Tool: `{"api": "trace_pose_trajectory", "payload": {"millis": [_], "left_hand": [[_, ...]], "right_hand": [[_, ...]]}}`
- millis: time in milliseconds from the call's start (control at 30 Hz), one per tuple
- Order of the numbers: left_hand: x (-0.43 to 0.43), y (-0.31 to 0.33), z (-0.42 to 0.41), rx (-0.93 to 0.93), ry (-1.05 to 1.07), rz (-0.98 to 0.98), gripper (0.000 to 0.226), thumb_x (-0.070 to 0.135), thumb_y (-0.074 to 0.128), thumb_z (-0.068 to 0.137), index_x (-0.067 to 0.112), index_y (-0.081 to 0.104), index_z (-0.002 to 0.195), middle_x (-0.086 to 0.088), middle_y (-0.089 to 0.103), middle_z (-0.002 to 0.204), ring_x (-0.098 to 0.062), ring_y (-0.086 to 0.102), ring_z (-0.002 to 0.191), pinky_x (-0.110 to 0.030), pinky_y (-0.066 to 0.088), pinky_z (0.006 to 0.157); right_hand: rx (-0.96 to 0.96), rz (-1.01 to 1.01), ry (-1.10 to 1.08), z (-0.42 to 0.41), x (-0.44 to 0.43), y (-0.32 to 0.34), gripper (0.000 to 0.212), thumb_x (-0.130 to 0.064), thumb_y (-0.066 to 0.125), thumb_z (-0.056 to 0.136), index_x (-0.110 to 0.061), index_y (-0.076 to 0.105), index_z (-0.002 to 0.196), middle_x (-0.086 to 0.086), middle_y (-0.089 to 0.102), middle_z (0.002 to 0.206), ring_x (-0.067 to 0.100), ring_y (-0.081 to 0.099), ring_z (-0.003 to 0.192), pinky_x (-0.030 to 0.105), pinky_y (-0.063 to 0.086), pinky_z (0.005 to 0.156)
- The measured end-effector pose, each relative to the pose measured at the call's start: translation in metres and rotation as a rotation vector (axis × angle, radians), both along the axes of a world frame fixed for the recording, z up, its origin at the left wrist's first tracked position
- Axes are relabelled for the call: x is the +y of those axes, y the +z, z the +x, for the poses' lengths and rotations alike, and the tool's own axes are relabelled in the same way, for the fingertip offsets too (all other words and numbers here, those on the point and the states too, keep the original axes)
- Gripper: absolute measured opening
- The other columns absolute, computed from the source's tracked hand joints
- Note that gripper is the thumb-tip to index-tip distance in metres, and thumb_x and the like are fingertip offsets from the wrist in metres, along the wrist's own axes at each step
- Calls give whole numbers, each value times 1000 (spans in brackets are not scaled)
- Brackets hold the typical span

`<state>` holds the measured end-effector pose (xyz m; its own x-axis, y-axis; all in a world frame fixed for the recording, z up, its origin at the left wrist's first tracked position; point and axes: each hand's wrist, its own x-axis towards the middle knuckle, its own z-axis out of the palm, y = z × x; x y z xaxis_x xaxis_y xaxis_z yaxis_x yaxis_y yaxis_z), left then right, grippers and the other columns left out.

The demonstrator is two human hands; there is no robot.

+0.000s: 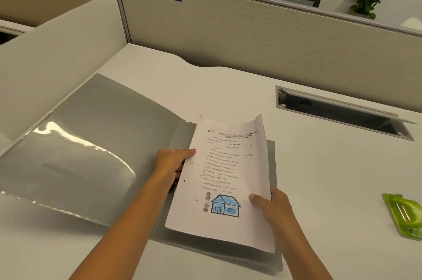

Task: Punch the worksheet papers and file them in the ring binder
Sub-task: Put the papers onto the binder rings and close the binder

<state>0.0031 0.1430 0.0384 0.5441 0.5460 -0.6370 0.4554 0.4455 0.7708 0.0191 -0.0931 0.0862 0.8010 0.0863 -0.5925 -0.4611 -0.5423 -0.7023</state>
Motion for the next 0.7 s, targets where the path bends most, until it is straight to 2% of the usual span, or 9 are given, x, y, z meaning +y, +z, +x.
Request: {"api": "trace_pose_trajectory", "payload": {"millis": [100,233,300,367,467,500,600,633,700], "left_hand": [[-1,-3,0,-13,7,41,19,13,82,70,6,69,81,-9,73,71,-23,71,61,-30,56,53],[2,4,-2,-8,-41,-70,17,10,79,73,4,66,81,-5,72,57,-17,69,47,-24,50,38],[2,5,-1,-2,-52,-69,18,10,80,73,3,66,83,-5,72,57,-16,68,46,-23,49,37],[-1,2,-1,-2,-39,15,18,12,81,72,5,68,84,-9,74,68,-19,71,52,-27,54,43],[-9,-6,-1,30,-43,210,14,25,81,72,15,73,78,-8,75,76,-27,72,69,-42,61,66],[-11,-7,-1,51,-49,282,14,30,80,73,18,73,75,-4,74,74,-27,72,69,-43,60,68],[-19,-7,1,135,-76,467,18,40,74,75,22,74,75,3,73,72,-23,69,65,-33,56,60],[-19,-6,1,147,-88,478,18,40,74,75,22,74,76,2,73,73,-23,69,65,-32,56,60],[-13,-3,1,90,-60,255,14,29,77,75,16,73,79,-5,74,75,-24,70,65,-34,58,60]], "right_hand": [[6,4,-1,0,-1,-3,30,-21,61,92,-20,53,121,7,66,113,31,67,91,52,54,88],[10,4,-4,-1,-2,-7,29,-23,61,92,-21,53,120,6,66,113,29,67,88,50,55,86],[10,7,-5,-1,-3,-9,29,-23,61,92,-21,53,120,6,67,112,29,67,88,49,56,85],[6,5,-7,-2,-4,-10,29,-24,61,92,-21,52,119,5,66,112,28,67,87,49,56,85],[3,9,-21,-2,-6,-13,28,-24,61,92,-21,52,118,4,66,110,27,67,86,48,56,83],[5,13,-25,-2,-7,-14,28,-24,61,92,-22,52,118,4,66,109,26,67,85,47,56,81],[8,26,-33,-3,-9,-16,28,-24,62,91,-22,52,117,3,66,108,25,67,83,44,56,77],[10,27,-34,-3,-9,-16,28,-24,62,91,-22,52,117,3,66,109,26,67,84,45,56,78],[18,28,-39,-3,-10,-17,29,-24,62,91,-21,52,118,5,66,111,28,67,88,48,56,83]]}}
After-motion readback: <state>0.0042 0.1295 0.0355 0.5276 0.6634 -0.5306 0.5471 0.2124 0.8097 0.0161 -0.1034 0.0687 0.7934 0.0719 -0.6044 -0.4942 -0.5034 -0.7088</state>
